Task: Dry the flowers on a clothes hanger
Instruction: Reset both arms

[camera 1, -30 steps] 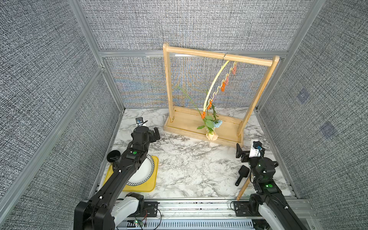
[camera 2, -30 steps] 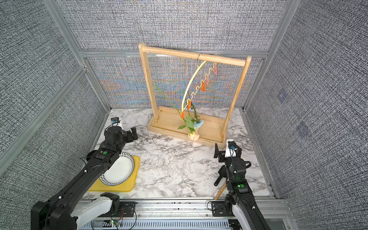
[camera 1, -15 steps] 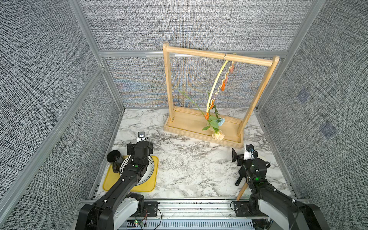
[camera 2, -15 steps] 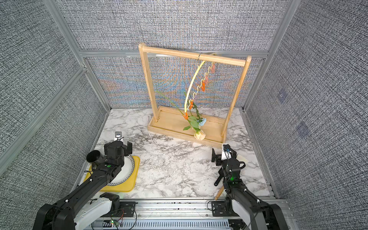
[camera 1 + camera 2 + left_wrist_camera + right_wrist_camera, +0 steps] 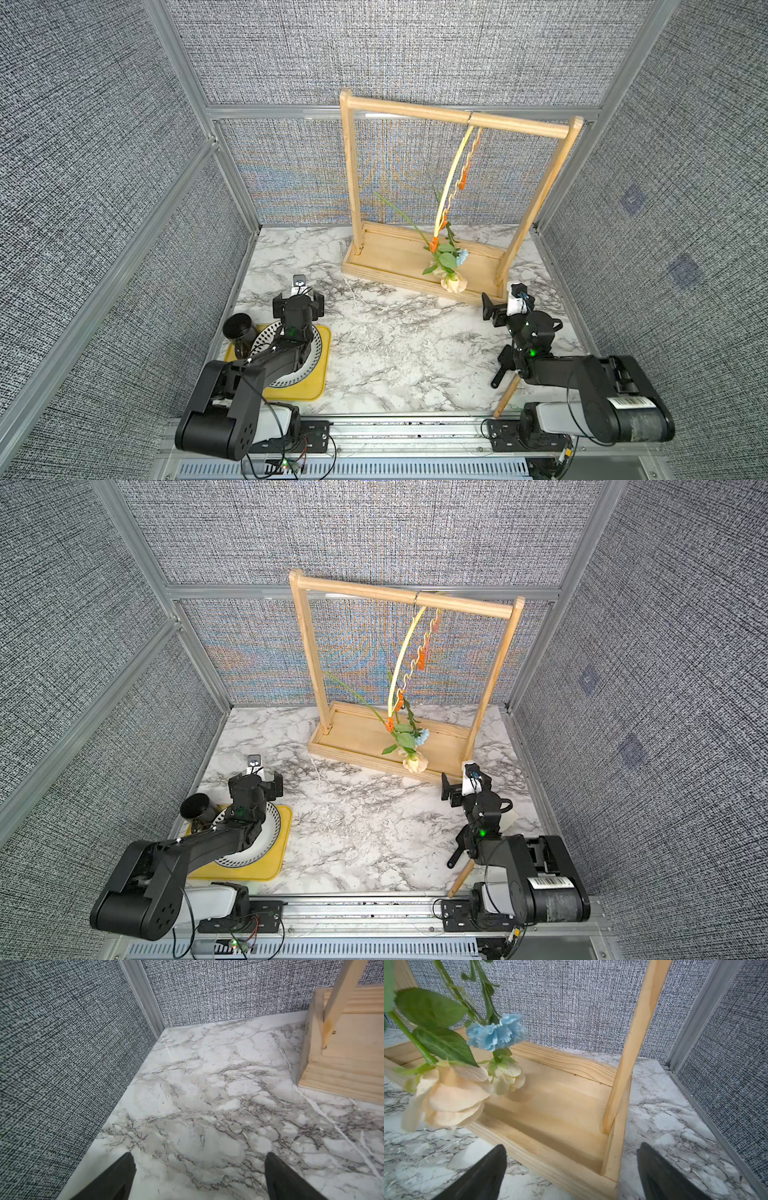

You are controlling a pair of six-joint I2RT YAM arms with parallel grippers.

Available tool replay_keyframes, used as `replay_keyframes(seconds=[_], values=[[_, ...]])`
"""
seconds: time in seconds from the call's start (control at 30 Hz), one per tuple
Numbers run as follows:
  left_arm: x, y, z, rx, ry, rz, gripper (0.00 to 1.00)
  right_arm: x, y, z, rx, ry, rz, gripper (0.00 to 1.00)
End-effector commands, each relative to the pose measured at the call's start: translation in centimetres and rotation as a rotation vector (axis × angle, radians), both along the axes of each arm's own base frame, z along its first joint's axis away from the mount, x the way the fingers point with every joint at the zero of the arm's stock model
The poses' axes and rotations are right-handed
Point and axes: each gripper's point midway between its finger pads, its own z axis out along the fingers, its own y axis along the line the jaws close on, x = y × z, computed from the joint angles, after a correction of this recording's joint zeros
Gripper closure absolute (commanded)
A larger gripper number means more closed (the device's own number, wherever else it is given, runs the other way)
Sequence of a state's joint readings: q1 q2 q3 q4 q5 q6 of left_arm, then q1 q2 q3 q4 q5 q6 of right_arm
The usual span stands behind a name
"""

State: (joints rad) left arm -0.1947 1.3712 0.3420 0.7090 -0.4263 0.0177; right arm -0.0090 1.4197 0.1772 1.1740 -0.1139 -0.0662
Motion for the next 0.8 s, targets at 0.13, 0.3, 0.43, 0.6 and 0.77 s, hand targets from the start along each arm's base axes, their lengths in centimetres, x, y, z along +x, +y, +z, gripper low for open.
replay_keyframes(seconds=[0.13,0.3,0.43,0.6,0.77], values=[[2.0,0.5,0.0,-0.057,-0.098,-0.005,0.01,1.0,0.0,0.2,0.042,-0.031,0.043,0.01],[2.9,0.6,-0.9,-0.135,-0.018,-0.061,0.01,0.7,-1.7,0.3,0.072,-0.039,-0.053,0.01],[3.2,0.6,-1.1,-0.168,-0.005,-0.094,0.01,0.8,-1.1,0.2,0.066,-0.037,-0.019,0.01],[3.1,0.5,-0.9,-0.156,-0.007,-0.102,0.01,1.5,-1.5,0.0,0.067,-0.015,-0.049,0.01],[3.0,0.5,-0.8,-0.156,-0.010,-0.102,0.01,1.6,-1.4,0.0,0.055,-0.009,-0.056,0.01]])
